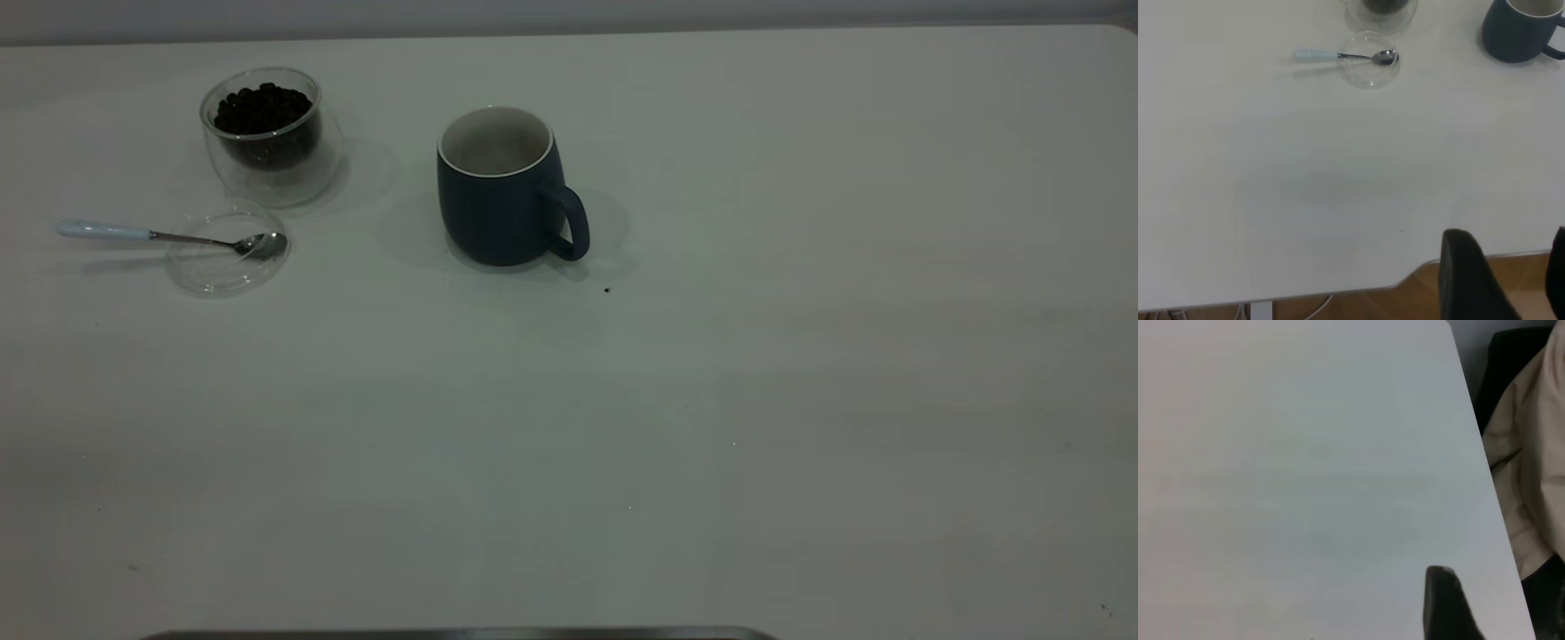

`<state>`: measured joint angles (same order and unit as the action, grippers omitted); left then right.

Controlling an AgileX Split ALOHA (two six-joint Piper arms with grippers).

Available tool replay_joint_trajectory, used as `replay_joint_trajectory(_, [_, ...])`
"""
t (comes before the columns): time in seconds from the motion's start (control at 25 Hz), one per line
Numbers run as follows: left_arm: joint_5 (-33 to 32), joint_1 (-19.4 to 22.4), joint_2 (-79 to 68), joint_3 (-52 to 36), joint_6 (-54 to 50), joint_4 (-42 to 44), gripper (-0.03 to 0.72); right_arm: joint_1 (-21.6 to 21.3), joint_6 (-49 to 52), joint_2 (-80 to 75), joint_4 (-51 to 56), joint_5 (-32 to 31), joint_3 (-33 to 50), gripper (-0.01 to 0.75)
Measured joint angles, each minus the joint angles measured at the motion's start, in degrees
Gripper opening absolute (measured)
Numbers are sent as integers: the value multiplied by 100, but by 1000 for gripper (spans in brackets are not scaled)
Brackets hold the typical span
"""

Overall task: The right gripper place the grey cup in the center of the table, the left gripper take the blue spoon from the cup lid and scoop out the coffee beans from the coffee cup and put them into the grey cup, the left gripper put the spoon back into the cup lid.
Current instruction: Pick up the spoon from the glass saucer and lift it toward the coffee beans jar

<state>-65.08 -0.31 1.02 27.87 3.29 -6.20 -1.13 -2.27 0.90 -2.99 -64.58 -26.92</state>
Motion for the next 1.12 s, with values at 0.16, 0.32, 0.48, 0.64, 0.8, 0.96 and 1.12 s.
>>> replay_joint_trajectory(0.16, [0,0,0,0,0,0,361,0,0,0,0,0,0,364])
replay_joint_trajectory(0.32, [0,0,0,0,0,0,361,0,0,0,0,0,0,364])
replay_joint_trajectory(0.48, [0,0,0,0,-16,-40,361,0,0,0,0,0,0,364])
replay_joint_trajectory(0.64, [173,0,-301,147,-480,-19,361,0,0,0,0,0,0,364])
replay_joint_trajectory(0.8, [435,0,-1404,798,-753,395,361,0,0,0,0,0,0,364])
replay_joint_trajectory(0.96, [731,0,-2726,1671,-1440,1298,349,0,0,0,0,0,0,364])
replay_joint_trajectory(1.12, [992,0,-4068,2330,-1861,2185,300,0,0,0,0,0,0,364])
